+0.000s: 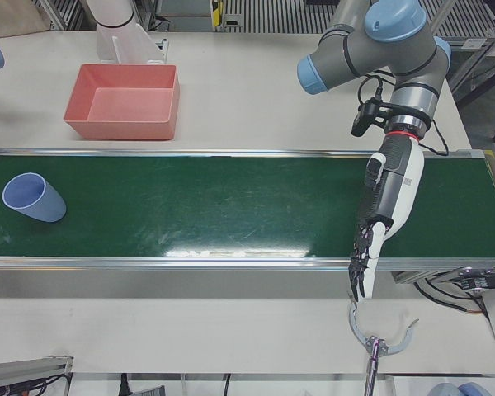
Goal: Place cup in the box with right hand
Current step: 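Lower the open right hand onto the belt ahead of the cup, then wait with the right hand as the blue-grey cup slides into it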
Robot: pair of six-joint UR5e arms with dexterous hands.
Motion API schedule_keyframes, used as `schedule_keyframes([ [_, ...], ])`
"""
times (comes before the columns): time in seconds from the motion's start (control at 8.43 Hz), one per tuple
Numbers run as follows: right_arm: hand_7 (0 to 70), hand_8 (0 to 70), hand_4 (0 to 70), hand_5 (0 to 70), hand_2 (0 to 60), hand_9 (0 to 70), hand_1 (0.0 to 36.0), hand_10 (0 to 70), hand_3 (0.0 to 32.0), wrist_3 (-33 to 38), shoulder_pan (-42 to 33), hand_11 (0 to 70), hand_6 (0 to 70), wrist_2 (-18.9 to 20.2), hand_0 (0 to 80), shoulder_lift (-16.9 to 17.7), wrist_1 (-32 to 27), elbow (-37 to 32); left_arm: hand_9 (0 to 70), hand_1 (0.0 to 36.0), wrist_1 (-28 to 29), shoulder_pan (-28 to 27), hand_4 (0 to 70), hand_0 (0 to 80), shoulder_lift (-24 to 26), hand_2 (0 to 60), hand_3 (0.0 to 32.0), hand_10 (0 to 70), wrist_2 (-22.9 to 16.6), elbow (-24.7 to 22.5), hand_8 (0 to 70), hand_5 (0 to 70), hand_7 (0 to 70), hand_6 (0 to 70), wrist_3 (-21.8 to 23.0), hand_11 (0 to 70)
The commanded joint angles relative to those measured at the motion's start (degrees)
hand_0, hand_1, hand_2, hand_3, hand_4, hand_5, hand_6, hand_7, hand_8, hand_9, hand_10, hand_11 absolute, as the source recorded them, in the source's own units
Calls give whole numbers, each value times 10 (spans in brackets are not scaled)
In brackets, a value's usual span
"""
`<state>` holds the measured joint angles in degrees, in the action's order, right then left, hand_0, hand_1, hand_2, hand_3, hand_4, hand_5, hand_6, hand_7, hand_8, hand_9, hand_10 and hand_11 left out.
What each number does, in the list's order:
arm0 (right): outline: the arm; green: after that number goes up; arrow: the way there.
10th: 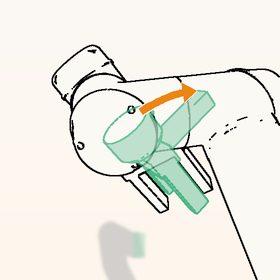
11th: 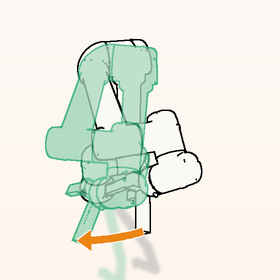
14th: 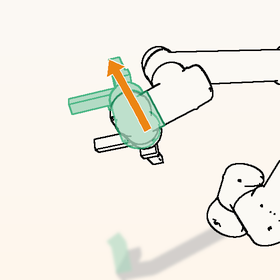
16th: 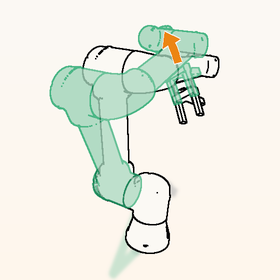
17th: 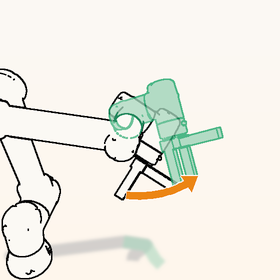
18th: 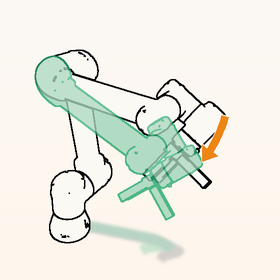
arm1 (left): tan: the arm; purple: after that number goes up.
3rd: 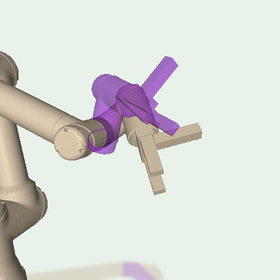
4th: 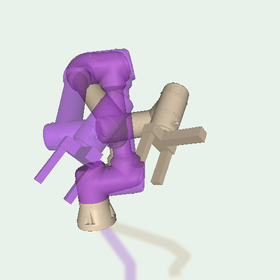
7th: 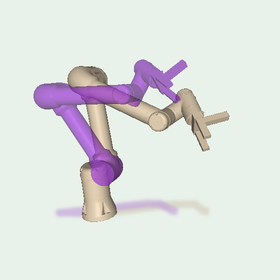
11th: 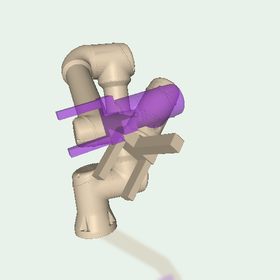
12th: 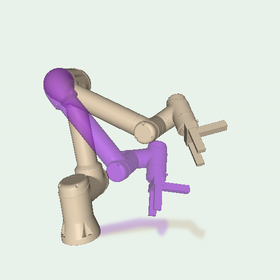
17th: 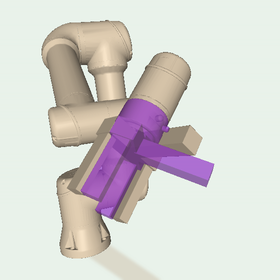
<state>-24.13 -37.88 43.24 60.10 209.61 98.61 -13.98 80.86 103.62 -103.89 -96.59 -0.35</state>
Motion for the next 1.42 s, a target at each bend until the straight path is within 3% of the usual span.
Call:
schedule_keyframes([
  [0.0, 700, 299, 344, 23, 0, 544, 0, 31, 68, -1, 1, 40, 273, -3, 436, -1, 0, 0, 0, 0, 0, 0, 0, 0, 0, 0, 0, 0, 0, 0, 0, 0, 0, 0, 0, 0],
  [1.31, 700, 296, 367, 23, 0, 540, 0, 41, 52, -69, 3, 55, 275, 7, 433, -5, 0, 1, 0, 0, 0, 0, 0, 0, 0, 0, 0, 0, 0, 0, 0, 0, 0, 0, 0, 0],
])
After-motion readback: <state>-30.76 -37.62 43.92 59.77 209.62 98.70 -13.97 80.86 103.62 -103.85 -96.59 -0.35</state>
